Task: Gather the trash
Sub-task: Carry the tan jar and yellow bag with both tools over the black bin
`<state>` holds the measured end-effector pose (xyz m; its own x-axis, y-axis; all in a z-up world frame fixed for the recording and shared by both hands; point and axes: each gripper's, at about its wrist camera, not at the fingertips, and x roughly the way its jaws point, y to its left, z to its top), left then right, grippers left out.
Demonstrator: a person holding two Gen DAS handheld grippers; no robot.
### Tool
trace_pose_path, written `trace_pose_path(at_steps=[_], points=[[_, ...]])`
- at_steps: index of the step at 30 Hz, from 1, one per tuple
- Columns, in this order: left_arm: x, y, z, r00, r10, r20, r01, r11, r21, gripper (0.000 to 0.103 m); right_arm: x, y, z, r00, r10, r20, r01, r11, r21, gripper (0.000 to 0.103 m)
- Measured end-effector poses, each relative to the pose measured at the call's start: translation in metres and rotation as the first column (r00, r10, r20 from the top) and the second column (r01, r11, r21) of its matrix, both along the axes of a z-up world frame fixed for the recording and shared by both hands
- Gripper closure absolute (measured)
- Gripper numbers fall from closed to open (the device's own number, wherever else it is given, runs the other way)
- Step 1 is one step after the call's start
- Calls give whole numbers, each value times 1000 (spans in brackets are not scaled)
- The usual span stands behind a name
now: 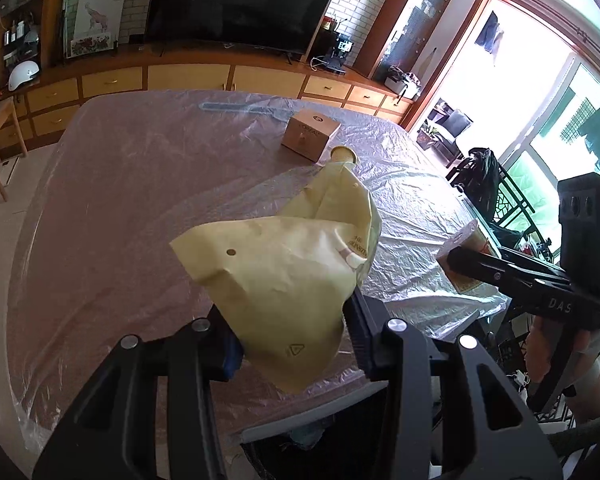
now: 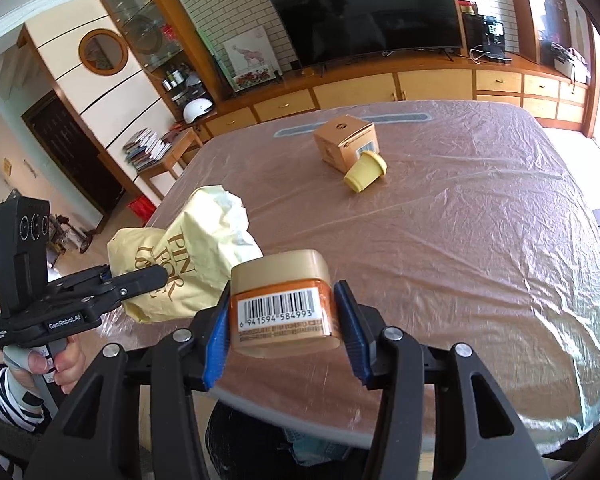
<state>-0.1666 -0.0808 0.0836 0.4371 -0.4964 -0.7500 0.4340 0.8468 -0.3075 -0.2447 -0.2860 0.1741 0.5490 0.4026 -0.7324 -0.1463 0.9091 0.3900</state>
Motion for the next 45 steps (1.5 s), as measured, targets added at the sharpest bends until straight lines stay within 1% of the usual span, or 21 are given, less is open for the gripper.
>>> trace_pose_path(at_steps=[8, 13, 20, 30, 37, 45], points=[[-33, -4, 3, 999, -38, 10, 38, 999, 9, 59, -31, 3, 3, 998, 59, -11, -59, 998, 10, 55], [-55, -9, 7, 995, -99, 19, 99, 995, -12, 59, -45, -1, 4, 997, 80, -22, -79, 996, 38, 55], [-78, -10, 3, 989, -145, -2, 145, 989, -3, 59, -64, -3, 1, 993, 109, -49, -107, 993, 43, 55], [-102, -16, -3, 978, -210, -20, 211, 976, 52, 59, -91, 6, -4, 978, 191, -86, -190, 982, 25, 55], [-115, -23, -22, 971, -229, -64, 235, 965, 117, 59, -102, 14, -10, 967, 234, -104, -235, 972, 2, 55], [-124, -28, -43, 969, -222, -108, 238, 956, 171, 59, -110, 25, -27, 952, 277, -128, -283, 959, -32, 55]])
